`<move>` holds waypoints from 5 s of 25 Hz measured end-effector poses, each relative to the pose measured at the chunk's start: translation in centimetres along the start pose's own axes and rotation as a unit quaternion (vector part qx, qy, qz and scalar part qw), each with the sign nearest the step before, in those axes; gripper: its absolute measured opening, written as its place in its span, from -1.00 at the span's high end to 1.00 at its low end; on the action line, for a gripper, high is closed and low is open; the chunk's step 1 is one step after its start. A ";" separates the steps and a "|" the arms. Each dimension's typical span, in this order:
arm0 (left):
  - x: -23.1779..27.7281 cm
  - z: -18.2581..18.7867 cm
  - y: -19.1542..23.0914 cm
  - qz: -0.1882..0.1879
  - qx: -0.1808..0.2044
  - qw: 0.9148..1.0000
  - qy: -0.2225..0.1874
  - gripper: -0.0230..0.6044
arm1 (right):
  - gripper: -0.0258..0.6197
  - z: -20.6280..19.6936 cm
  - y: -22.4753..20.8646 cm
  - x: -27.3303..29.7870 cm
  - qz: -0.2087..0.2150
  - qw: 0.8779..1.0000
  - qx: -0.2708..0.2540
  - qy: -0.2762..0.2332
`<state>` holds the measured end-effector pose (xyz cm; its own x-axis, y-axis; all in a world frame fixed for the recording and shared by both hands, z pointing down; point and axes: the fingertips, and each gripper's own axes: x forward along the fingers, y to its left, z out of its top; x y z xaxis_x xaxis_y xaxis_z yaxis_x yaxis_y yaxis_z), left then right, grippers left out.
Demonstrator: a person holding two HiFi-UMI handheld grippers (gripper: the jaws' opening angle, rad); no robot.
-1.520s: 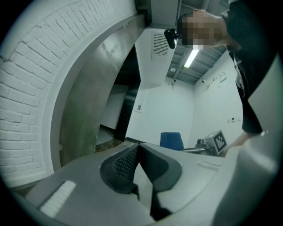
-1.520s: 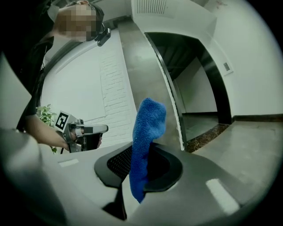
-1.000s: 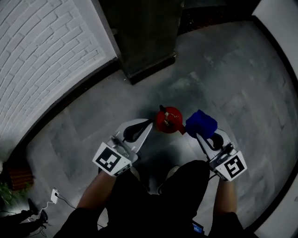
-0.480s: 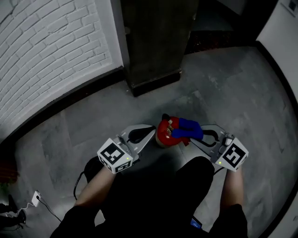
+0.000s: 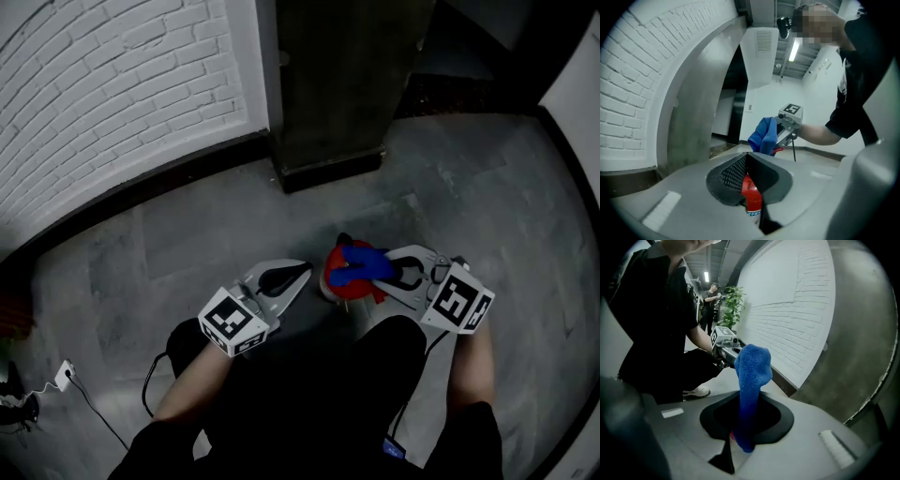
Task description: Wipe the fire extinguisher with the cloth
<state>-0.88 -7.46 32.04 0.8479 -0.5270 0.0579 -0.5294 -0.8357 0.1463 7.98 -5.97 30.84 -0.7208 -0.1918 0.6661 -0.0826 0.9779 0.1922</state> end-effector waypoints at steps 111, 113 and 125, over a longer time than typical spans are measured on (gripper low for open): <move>-3.1 -4.9 3.1 -0.033 -0.063 0.997 0.010 0.92 | 0.73 -2.4 1.7 10.4 -0.262 0.750 0.572 -0.204; -3.5 -4.9 3.4 -0.029 -0.063 0.998 0.009 0.92 | 0.73 -2.2 1.1 10.4 -0.264 0.722 0.594 -0.235; -5.1 -4.4 4.1 -0.015 -0.059 0.998 0.003 0.92 | 0.73 -1.7 -1.9 11.9 -0.250 0.596 0.682 -0.342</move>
<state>-7.24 -7.48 36.71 0.8640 -0.5003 0.0566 -0.4962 -0.8270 0.2641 0.71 -10.21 39.63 -0.4442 -0.8655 0.2315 -0.5511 0.0602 -0.8323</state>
